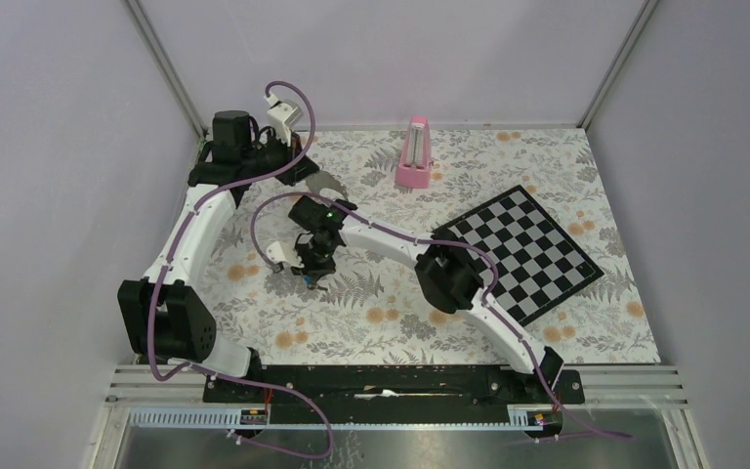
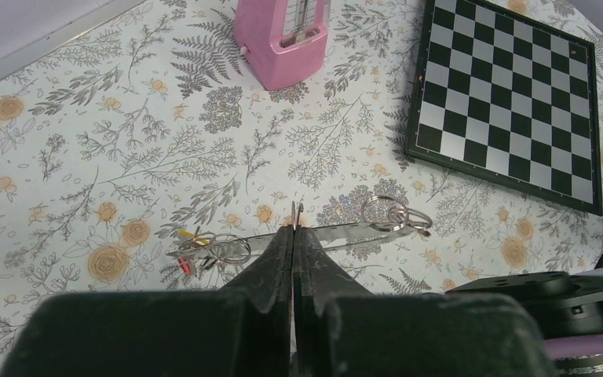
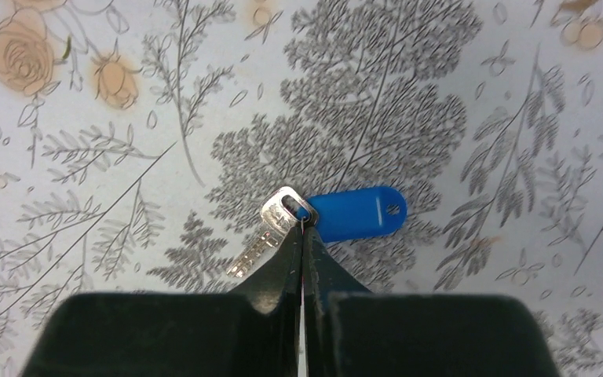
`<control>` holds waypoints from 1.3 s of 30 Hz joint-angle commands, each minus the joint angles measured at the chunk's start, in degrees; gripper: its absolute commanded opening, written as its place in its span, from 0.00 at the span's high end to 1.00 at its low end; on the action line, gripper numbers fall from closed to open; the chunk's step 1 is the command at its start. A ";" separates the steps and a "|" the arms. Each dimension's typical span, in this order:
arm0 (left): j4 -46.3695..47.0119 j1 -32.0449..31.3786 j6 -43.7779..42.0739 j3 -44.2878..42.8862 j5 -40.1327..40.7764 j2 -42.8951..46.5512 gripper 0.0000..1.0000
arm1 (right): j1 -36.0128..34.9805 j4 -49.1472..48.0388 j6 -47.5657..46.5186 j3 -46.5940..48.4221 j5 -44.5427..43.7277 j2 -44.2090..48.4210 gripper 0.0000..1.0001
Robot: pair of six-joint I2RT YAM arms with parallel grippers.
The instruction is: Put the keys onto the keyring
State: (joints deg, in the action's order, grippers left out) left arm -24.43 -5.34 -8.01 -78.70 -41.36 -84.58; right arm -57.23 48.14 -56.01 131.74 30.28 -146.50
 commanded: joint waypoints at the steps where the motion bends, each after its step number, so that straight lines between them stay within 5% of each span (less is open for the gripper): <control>1: 1.22 0.08 -2.14 -3.87 -3.11 1.44 1.00 | -0.69 1.37 1.92 -5.96 -2.33 8.20 1.00; 17: 1.22 -0.79 -5.13 -6.35 -7.62 -1.22 1.00 | 1.39 -2.93 9.93 -37.69 -1.82 40.51 1.00; 29: 1.22 -10.40 -15.85 1.03 -12.29 2.58 1.00 | 8.50 -13.54 17.92 -57.59 -1.05 65.16 1.00; 39: 1.13 -13.60 -24.77 5.66 -16.62 4.13 1.00 | 17.83 -18.04 22.59 -61.83 10.22 71.88 1.00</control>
State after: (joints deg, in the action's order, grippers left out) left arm -26.13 -18.31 -27.70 -73.03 -53.84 -83.07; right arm -40.40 33.08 -35.51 70.65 34.15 -76.88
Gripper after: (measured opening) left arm 0.009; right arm 0.014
